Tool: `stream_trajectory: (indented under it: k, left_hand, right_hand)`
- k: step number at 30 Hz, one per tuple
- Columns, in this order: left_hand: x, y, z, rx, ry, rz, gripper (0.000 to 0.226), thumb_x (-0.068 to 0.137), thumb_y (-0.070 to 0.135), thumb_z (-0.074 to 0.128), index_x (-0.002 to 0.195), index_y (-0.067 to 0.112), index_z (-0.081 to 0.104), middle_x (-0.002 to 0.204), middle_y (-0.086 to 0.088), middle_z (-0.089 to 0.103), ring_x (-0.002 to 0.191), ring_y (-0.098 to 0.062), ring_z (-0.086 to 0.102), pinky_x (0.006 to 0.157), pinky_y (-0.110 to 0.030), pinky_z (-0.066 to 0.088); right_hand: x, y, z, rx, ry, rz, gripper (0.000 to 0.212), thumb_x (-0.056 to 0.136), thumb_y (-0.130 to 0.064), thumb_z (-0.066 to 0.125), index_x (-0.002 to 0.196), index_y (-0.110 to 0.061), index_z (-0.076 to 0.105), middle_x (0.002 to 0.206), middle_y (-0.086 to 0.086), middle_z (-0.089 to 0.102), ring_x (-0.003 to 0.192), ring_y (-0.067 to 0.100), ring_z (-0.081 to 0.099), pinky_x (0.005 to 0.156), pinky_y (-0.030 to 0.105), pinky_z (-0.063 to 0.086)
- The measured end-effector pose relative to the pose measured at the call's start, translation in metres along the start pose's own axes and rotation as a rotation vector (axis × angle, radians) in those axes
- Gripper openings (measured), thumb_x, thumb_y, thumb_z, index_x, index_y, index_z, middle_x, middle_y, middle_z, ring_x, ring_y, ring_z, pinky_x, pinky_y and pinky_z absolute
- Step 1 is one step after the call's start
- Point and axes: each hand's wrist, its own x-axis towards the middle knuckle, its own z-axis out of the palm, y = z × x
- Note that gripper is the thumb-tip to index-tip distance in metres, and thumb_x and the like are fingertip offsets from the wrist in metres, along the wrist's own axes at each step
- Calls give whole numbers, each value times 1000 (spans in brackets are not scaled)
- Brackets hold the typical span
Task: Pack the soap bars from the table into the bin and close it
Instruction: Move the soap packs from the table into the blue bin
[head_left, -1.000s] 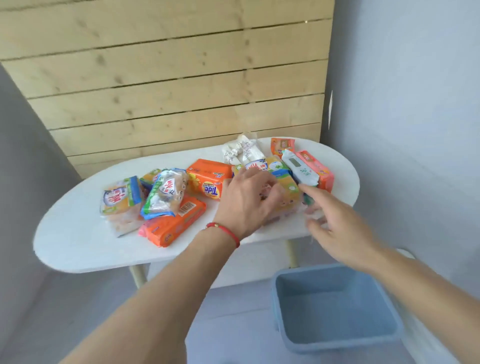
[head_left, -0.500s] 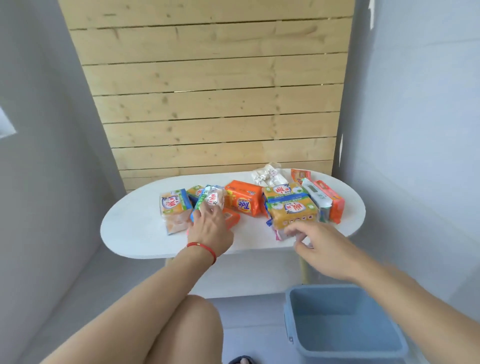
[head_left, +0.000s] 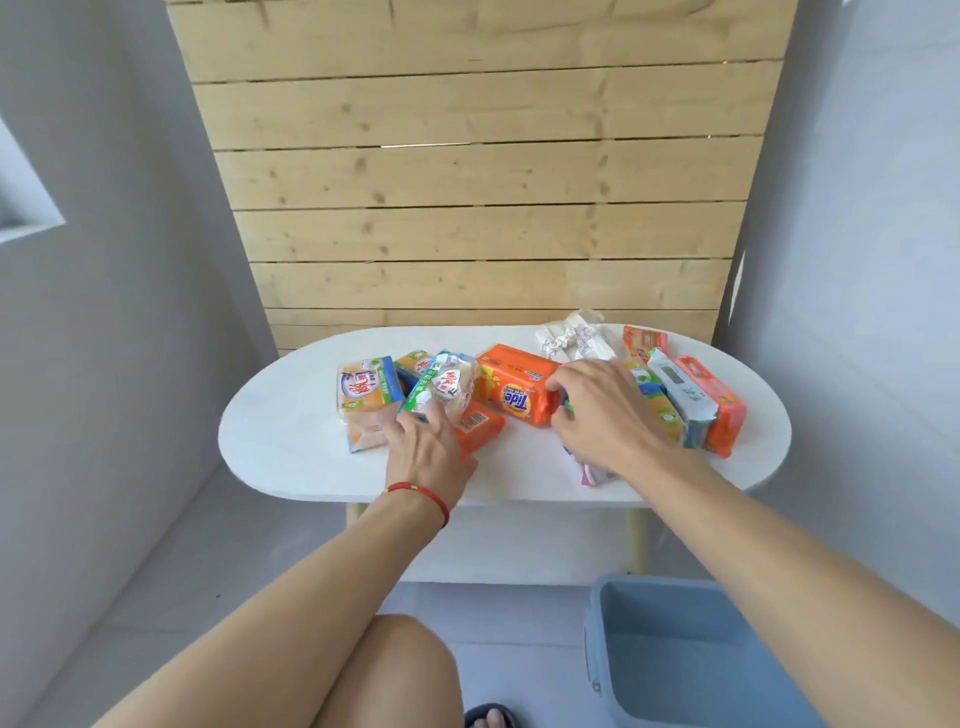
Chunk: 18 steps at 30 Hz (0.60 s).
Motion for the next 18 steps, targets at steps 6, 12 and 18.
stream_trajectory:
  k: [6,12,18]
  left_hand:
    - [-11,14,-10,-366,-135,-123,75,76,52,69,125,4,39,109,-19,51,103,-40,56,88,-41,50]
    - [-20,53,-40,-650,-222,-116,71,75,61,63,122,13,40,106,-9,62,101,-33,60,77,-32,44]
    - [-43,54,-73,-1151,-334,-349,66,64,62,64,105,12,54,96,-16,69,77,-33,70,77,-47,62]
  right_hand:
    - [-33,79,-8,-29,219,147,31,95,-15,51,121,-9,67,126,9,65,120,33,55,105,46,40]
    - [-48,133,-15,325,-14,528,53,100,-38,53,151,-26,43,138,11,60,124,34,55,99,42,46]
    - [-46,130,-19,395,17,570,59,90,-50,65,142,-28,49,132,4,65,116,29,61,93,42,53]
